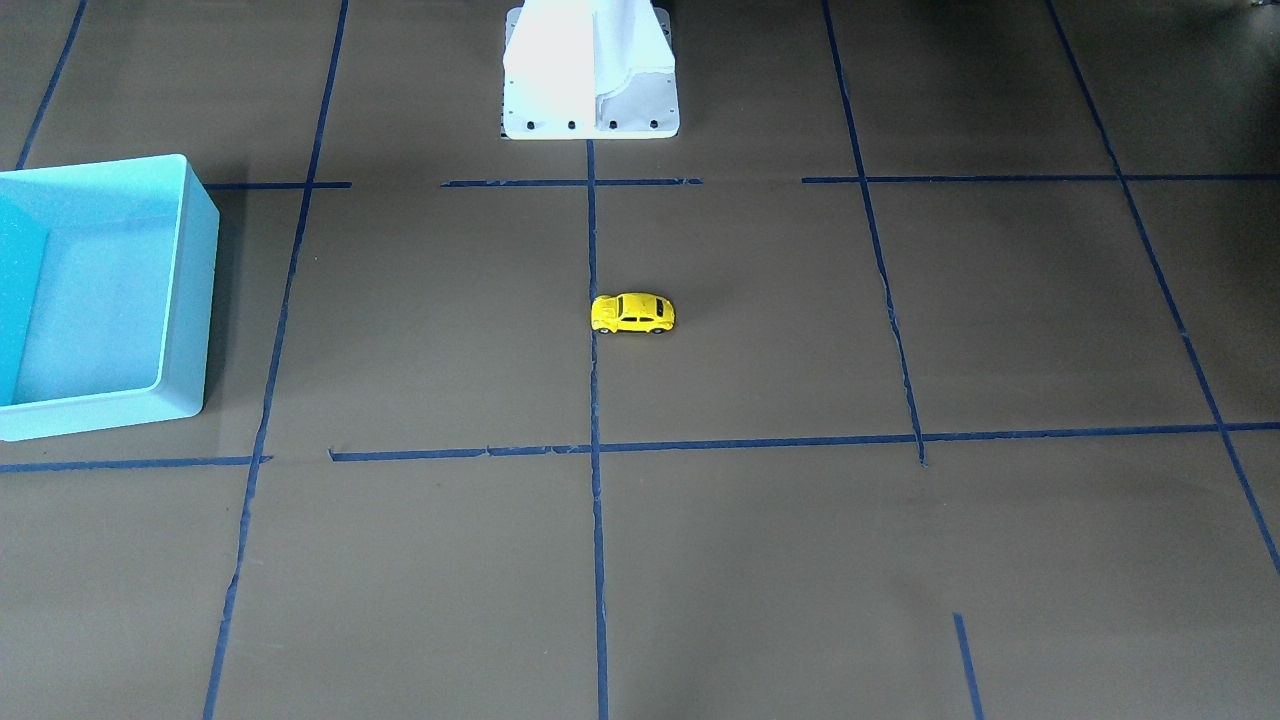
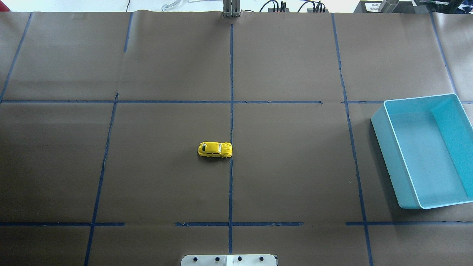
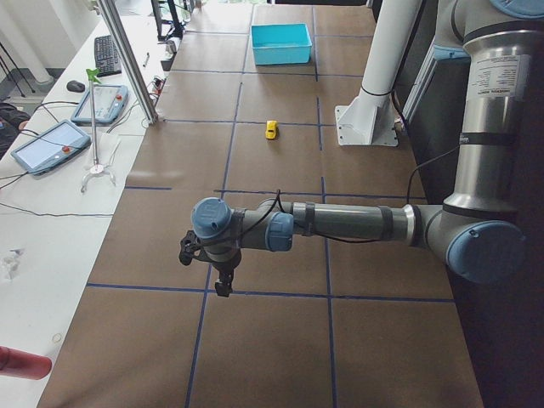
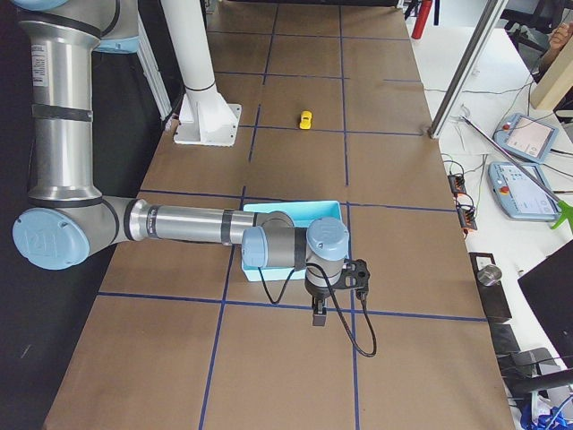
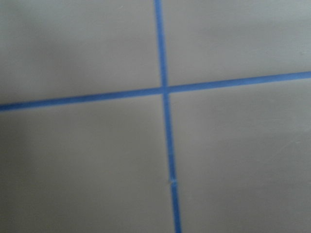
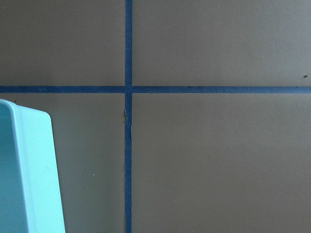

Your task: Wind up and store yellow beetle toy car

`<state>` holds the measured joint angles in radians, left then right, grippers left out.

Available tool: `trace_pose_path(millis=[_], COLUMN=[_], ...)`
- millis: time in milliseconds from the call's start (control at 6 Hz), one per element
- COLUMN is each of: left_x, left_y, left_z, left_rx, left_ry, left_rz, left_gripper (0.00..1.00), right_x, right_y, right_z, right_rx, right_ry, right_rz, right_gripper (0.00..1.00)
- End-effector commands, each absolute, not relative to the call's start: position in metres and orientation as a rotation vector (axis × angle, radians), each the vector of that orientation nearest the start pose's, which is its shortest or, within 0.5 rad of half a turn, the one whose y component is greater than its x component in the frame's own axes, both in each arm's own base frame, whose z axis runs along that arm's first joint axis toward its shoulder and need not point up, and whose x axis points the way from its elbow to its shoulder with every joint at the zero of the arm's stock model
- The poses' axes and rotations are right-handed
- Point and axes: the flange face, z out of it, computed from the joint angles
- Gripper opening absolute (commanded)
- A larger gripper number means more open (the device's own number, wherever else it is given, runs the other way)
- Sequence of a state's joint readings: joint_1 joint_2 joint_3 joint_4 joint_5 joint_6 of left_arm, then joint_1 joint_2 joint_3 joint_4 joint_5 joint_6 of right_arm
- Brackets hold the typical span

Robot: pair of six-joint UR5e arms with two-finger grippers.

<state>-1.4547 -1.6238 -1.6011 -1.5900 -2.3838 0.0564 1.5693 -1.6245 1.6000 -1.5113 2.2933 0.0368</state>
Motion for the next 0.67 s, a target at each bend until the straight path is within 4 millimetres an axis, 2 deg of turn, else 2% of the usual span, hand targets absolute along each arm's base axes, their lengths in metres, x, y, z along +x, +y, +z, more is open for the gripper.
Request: trace_pose_path(millis=[0, 167, 333, 500], left_x=[0.104, 0.137, 0.189, 0.237], left_y=[-0.53, -0.533, -0.538, -0.538], left_z=[0.533, 0.495, 0.445, 0.408], left_rx=[0.138, 0.187, 0.241, 0.273], left_ry=[0.838, 0.852, 0.872, 0.889], left_rz=[0.443, 0.524, 0.636, 0.727], left_gripper=[1.0, 1.0, 1.0, 1.0], right_x=[0.067, 0.067, 0.067, 0.067], right_y=[-0.471, -0.472, -0.472, -0.472], right_z=[0.669, 0.669, 0.669, 0.668], right_rx=[0.017, 0.018, 0.018, 0.018], right_ry=[-0.721, -0.721, -0.721, -0.723], right_rz=[0.022, 0.022, 0.022, 0.022], right_gripper=[1.0, 1.0, 1.0, 1.0])
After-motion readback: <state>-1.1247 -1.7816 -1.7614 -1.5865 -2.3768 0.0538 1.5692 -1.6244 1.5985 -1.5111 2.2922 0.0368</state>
